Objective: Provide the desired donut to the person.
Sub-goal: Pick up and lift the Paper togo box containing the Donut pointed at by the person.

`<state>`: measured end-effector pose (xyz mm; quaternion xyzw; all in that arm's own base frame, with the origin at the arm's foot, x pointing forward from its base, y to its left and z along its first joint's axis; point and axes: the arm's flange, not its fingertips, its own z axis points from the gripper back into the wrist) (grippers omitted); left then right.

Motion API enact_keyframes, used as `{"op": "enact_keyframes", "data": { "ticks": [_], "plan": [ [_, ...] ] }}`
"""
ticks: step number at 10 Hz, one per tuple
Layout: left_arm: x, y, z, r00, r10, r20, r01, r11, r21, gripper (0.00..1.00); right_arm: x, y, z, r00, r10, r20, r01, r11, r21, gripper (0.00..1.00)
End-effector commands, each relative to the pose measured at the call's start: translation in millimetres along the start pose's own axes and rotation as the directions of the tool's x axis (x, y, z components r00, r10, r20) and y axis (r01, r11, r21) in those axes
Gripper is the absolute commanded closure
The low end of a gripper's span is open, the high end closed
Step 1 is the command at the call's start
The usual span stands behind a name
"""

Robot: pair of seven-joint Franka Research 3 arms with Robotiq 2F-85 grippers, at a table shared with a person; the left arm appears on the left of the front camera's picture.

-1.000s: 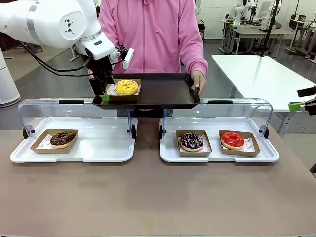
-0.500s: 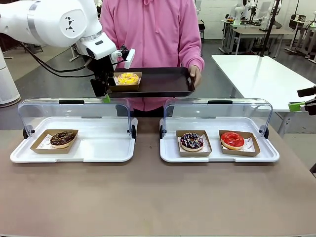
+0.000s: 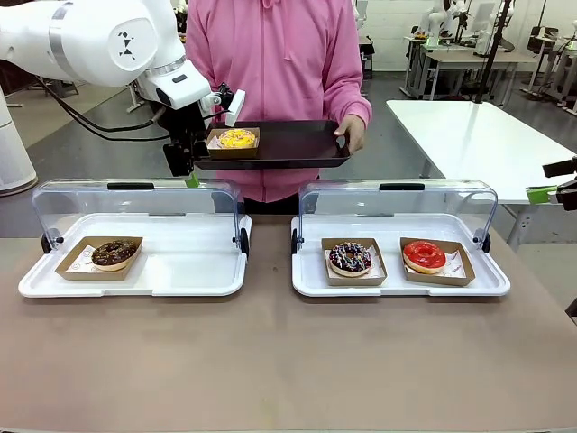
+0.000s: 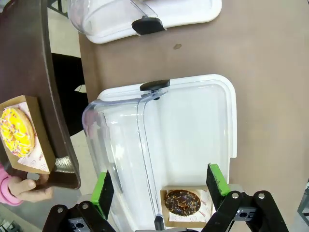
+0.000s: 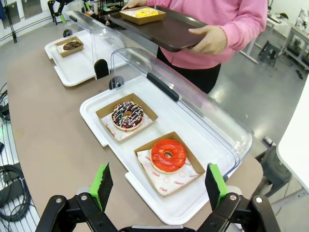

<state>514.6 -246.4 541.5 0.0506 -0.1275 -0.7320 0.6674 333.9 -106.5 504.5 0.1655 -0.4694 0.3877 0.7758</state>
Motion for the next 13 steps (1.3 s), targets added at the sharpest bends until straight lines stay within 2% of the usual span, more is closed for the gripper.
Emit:
{"op": "enact_keyframes", "data": {
  "ticks": [1,10,11,13],
  "plan": [
    [-1,2,0,1.0,-0.004,-0.007,0.004,1.0,0.013,0.0,-1,-2,-4,1.0,0.003,0.025,-0.004,1.0,0.011,0.0],
    [0,0,0,1.0,0.0,0.0,0.0,1.0,0.0,0.0,-1,-2,-4,1.0,0.003,0.025,-0.004,1.0,0.011,0.0],
    [-10,-21,24,0.996,0.086,-0.004,-0.086,0.996,-0.032,0.0,-1,-2,-4,1.0,0.003,0.025,-0.004,1.0,0.011,0.0],
    [-58,-73,61,0.959,0.282,0.017,-0.279,0.954,-0.111,0.0,-1,-2,-4,1.0,0.003,0.025,-0.004,1.0,0.011,0.0]
  ]
}}
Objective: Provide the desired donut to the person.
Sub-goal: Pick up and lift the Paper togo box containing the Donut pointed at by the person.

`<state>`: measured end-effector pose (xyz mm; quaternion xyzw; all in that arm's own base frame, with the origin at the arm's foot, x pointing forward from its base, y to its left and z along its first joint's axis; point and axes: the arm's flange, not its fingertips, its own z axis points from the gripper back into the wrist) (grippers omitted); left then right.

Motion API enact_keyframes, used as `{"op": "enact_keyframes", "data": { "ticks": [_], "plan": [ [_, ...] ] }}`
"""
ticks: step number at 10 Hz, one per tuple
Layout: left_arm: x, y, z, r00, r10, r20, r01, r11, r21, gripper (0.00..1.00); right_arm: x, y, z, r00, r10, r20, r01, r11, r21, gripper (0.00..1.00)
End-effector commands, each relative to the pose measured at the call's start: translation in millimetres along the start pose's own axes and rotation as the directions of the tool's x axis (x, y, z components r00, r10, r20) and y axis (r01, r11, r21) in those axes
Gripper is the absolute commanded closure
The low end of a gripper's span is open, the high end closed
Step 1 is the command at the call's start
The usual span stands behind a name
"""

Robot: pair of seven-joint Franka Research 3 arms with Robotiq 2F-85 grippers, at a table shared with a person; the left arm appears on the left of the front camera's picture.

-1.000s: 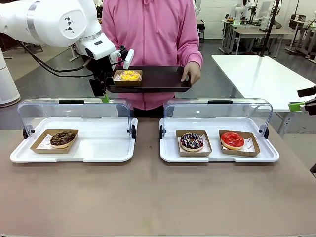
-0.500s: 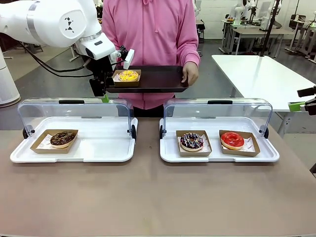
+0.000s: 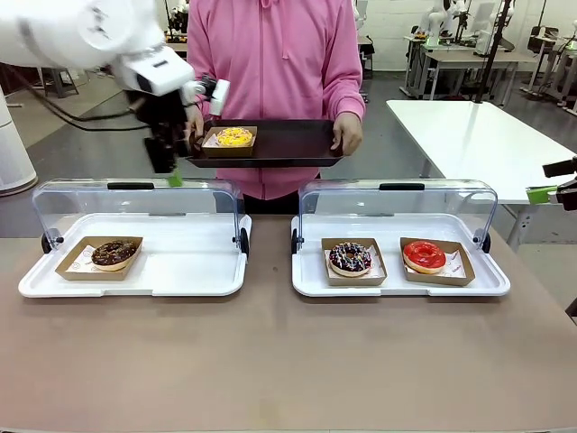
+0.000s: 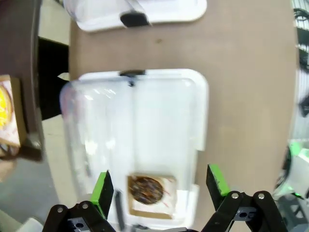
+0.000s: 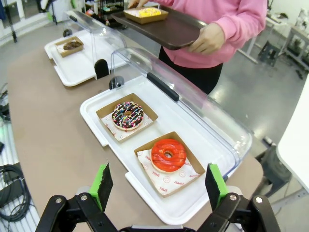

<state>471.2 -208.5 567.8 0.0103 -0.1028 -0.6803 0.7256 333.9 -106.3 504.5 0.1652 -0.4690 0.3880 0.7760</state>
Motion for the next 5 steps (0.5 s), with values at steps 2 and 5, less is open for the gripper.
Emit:
{"op": "enact_keyframes", "data": {
  "ticks": [2,5],
  "plan": [
    [-94,-70,37,0.952,0.258,0.164,-0.257,0.966,-0.029,0.0,-1,-2,-4,1.0,0.003,0.026,-0.003,1.0,0.011,0.0],
    [-182,-121,40,0.851,0.375,0.368,-0.406,0.914,0.008,0.0,-1,-2,-4,1.0,0.003,0.026,-0.003,1.0,0.011,0.0]
  ]
}}
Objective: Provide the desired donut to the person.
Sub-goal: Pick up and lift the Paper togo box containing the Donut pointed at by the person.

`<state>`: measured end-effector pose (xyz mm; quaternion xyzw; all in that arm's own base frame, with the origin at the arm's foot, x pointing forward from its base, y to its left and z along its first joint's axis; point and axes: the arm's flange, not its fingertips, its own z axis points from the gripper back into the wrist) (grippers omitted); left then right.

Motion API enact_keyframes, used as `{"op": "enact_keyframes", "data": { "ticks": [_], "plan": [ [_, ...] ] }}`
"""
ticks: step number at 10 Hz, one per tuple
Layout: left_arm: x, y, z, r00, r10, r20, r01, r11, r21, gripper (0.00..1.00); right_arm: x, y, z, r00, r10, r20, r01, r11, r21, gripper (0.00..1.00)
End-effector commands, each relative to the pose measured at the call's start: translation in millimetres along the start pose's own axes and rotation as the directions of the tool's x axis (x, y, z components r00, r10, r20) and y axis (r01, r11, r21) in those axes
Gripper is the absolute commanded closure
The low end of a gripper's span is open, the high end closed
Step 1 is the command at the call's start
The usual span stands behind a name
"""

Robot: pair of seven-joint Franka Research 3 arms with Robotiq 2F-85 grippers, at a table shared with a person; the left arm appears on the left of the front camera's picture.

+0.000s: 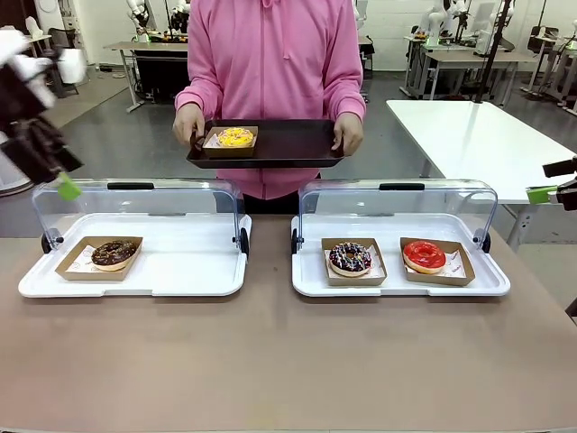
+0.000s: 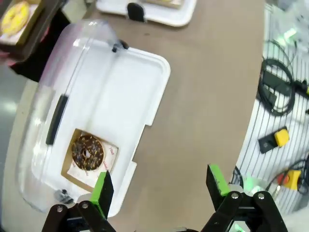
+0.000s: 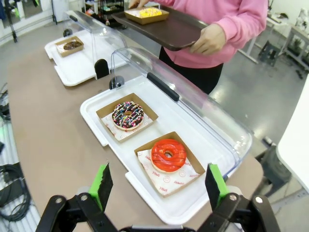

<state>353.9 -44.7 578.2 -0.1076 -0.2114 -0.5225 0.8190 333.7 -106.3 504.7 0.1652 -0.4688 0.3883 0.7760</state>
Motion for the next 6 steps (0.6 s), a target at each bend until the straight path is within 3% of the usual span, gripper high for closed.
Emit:
{"op": "enact_keyframes", "data": {
  "ticks": [1,6],
  "plan": [
    [-54,-18,3,0.99,0.043,0.136,-0.058,0.993,0.105,0.0,-1,-2,-4,1.0,0.003,0.026,-0.003,1.0,0.011,0.0],
    [-142,-11,6,0.945,0.078,0.316,-0.126,0.983,0.132,0.0,-1,-2,-4,1.0,0.003,0.026,-0.003,1.0,0.011,0.0]
  ]
}}
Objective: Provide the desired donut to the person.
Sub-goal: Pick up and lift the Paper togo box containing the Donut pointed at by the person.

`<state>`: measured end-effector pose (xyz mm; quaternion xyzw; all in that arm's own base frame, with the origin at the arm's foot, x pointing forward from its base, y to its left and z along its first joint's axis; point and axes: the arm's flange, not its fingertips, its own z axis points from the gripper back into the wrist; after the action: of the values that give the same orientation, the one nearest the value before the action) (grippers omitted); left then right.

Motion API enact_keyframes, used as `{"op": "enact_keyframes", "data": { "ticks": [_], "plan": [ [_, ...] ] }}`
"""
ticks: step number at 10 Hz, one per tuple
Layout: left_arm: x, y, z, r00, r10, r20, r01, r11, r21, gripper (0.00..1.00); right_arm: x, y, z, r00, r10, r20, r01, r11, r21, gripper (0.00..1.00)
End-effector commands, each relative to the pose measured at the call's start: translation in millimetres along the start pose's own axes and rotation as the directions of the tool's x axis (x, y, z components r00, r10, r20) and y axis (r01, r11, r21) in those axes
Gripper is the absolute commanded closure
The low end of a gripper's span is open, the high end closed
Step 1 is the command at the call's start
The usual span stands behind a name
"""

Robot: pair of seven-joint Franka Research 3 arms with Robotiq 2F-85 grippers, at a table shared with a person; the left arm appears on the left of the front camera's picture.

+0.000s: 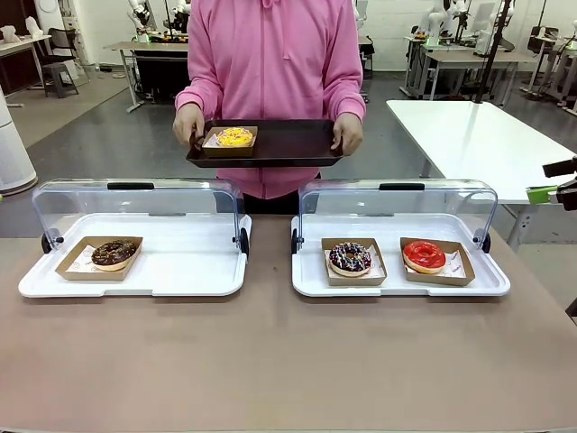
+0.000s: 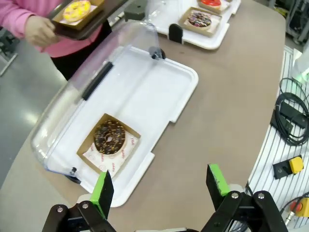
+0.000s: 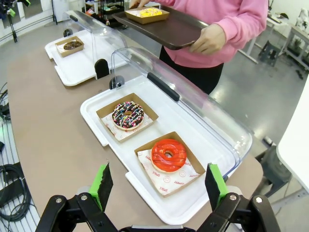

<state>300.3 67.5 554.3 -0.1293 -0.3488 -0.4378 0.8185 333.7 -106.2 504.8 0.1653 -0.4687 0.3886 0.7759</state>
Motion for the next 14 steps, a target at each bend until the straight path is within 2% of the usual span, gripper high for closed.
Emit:
{"op": "enact_keyframes", "data": {
  "ticks": [1,3,7,8,11,13,14],
  "plan": [
    [-41,-5,-24,0.995,-0.022,0.098,0.022,1.0,0.002,0.0,-1,-2,-4,1.0,0.002,0.026,-0.002,1.0,0.01,0.0],
    [-51,2,-29,0.99,-0.028,0.139,0.027,1.0,0.008,0.0,-1,-2,-4,1.0,0.002,0.026,-0.002,1.0,0.01,0.0],
    [-48,9,-32,0.978,-0.057,0.2,0.05,0.998,0.043,0.0,-1,-2,-4,1.0,0.002,0.026,-0.002,1.0,0.01,0.0],
    [-46,10,-34,0.983,-0.055,0.178,0.049,0.998,0.039,0.0,-1,-2,-4,1.0,0.002,0.026,-0.002,1.0,0.01,0.0],
    [-43,14,-35,0.979,-0.073,0.189,0.066,0.997,0.04,0.0,-1,-2,-4,1.0,0.002,0.026,-0.002,1.0,0.01,0.0],
    [-41,16,-41,0.987,-0.076,0.139,0.078,0.997,-0.007,0.0,-1,-2,-4,1.0,0.002,0.026,-0.002,1.0,0.01,0.0],
    [-29,39,-18,0.985,-0.05,0.166,0.049,0.999,0.014,0.0,-1,-2,-4,1.0,0.002,0.026,-0.002,1.0,0.01,0.0]
  ]
}}
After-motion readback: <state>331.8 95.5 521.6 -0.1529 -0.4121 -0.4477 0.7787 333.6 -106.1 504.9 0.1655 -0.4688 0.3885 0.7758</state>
